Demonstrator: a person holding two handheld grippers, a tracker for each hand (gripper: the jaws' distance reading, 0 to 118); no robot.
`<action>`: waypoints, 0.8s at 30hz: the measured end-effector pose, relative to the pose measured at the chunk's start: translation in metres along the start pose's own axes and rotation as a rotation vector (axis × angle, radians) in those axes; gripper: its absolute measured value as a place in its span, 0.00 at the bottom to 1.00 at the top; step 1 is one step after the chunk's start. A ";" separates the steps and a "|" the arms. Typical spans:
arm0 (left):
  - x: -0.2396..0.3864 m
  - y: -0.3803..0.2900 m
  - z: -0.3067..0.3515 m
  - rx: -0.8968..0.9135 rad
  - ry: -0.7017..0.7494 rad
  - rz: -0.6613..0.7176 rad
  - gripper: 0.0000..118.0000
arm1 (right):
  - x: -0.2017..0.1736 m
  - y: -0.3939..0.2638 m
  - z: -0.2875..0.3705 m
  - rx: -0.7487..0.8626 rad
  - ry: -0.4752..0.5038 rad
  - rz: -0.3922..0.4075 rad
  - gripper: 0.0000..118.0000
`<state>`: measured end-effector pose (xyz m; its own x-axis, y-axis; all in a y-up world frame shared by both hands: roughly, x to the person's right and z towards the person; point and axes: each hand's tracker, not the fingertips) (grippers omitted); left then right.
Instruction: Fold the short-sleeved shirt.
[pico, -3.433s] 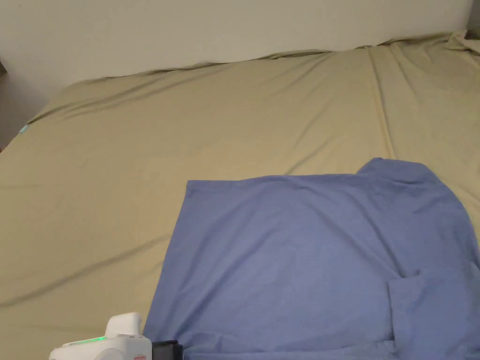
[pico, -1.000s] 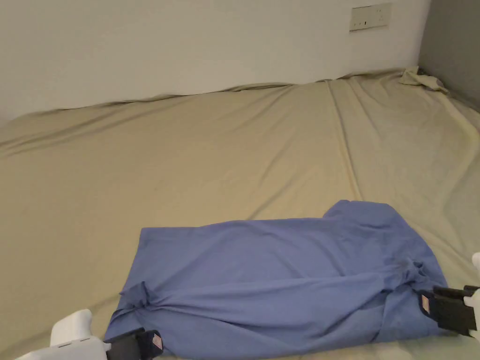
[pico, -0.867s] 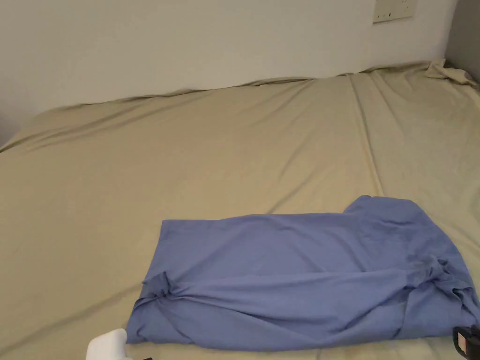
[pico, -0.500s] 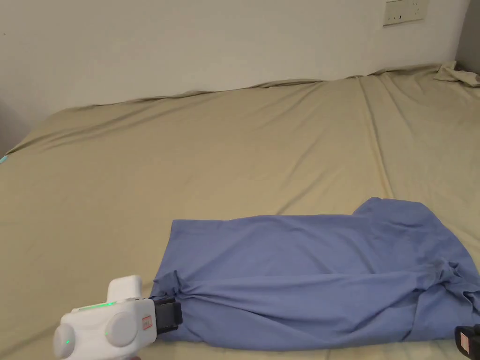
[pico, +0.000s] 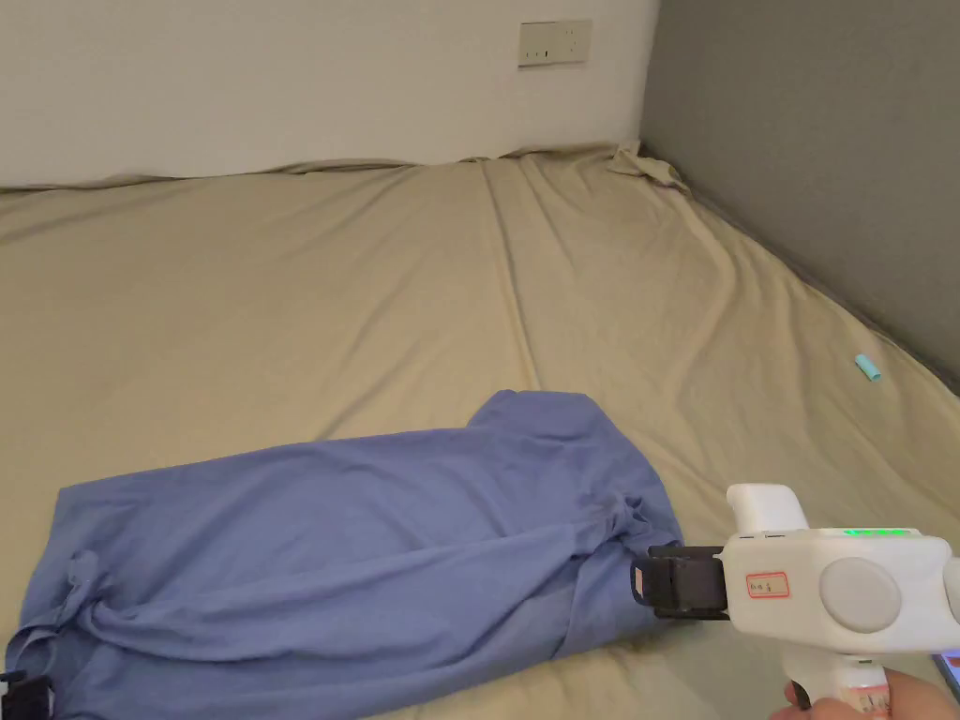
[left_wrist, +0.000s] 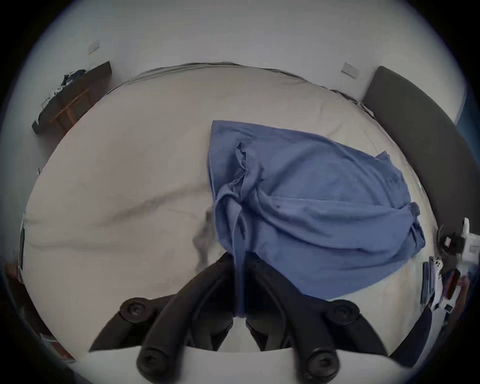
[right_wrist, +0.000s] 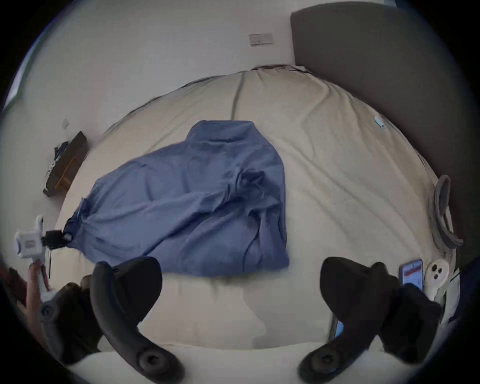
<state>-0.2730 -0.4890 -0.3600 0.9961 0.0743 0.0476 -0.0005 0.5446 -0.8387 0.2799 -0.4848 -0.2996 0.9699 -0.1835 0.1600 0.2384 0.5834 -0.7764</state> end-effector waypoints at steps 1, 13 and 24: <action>0.000 0.000 0.003 0.000 0.005 -0.003 0.04 | 0.002 0.005 -0.009 -0.022 -0.003 0.002 1.00; -0.015 -0.001 0.012 -0.038 -0.058 0.095 0.04 | 0.006 0.005 -0.061 -0.139 -0.004 -0.039 0.09; -0.048 -0.029 0.058 -0.135 -0.096 0.072 0.04 | 0.001 -0.011 0.051 -0.229 0.047 0.102 0.07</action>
<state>-0.3262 -0.4598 -0.3061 0.9810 0.1915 0.0312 -0.0528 0.4181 -0.9069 0.2806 -0.4513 -0.2602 0.9838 -0.1724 0.0499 0.1173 0.4075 -0.9056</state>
